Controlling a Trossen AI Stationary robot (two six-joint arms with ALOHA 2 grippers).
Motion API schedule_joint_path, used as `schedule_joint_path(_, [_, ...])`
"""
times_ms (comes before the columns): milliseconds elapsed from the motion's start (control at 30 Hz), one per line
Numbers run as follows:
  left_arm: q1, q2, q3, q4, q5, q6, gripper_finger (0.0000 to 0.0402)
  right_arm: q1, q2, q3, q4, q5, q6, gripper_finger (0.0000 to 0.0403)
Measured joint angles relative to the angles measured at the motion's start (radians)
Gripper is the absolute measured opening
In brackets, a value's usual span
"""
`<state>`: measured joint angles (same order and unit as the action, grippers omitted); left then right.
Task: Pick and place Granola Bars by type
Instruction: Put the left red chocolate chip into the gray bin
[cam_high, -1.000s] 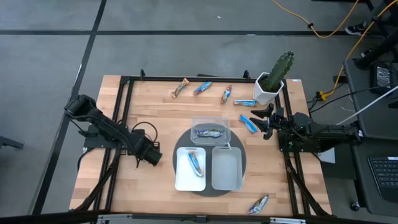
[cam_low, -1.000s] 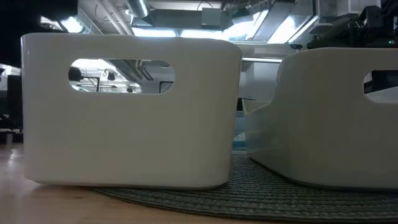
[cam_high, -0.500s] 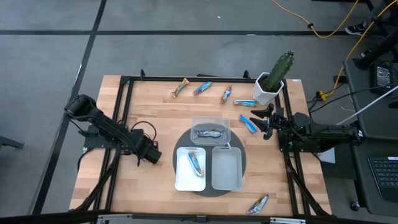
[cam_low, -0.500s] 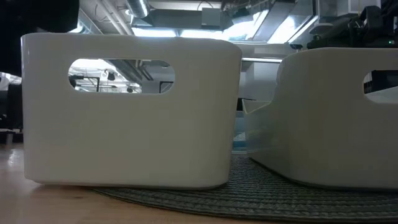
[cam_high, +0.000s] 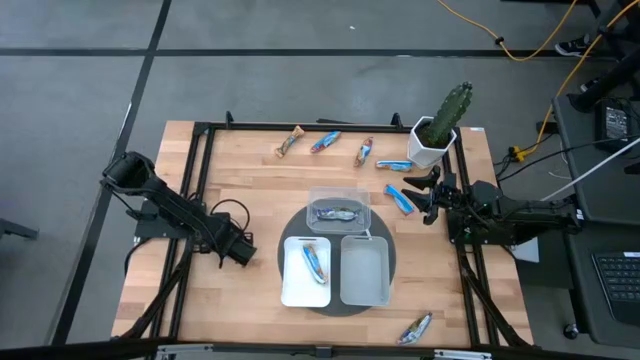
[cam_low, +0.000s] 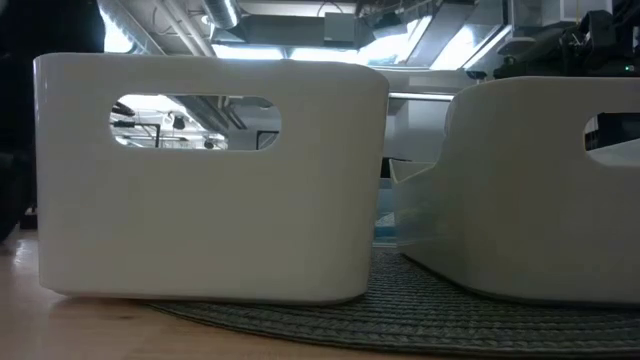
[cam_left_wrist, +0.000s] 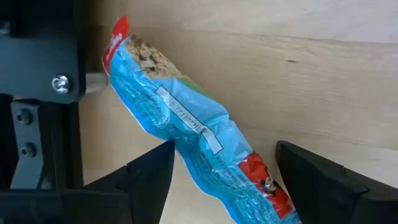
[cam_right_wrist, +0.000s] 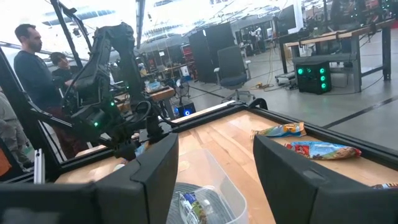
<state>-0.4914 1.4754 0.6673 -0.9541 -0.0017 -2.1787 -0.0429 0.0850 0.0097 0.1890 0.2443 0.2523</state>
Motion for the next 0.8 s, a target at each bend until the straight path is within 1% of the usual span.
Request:
schedule_joint_path(133, [-0.001, 0.0, -0.008, 0.009, -0.02, 0.029, 0.0264, 0.0, 0.0, 0.0, 0.0, 0.0, 0.0, 0.021])
schedule_joint_path(233, [-0.01, 0.001, -0.009, 0.009, -0.03, 0.042, 0.024, 0.0, 0.0, 0.0, 0.0, 0.0, 0.001, 0.021])
schedule_joint_path(333, [-0.031, 0.002, -0.01, 0.017, -0.046, 0.032, 0.0203, 0.0, 0.0, 0.0, 0.0, 0.0, 0.001, 0.021])
schedule_joint_path(433, [-0.051, 0.003, -0.01, 0.025, -0.055, 0.027, 0.0157, 0.0, 0.0, 0.0, 0.0, 0.0, 0.001, 0.021])
schedule_joint_path(633, [-0.063, 0.003, -0.011, 0.06, -0.069, 0.041, 0.007, 0.0, 0.0, 0.0, 0.0, 0.0, 0.001, 0.021])
schedule_joint_path(733, [-0.063, 0.004, 0.007, 0.056, -0.084, 0.065, 0.0038, 0.0, 0.0, 0.0, 0.0, 0.0, 0.001, 0.021])
schedule_joint_path(800, [-0.063, 0.007, 0.023, 0.044, -0.092, 0.088, 0.0024, 0.0, 0.0, 0.0, 0.0, 0.0, 0.001, 0.021])
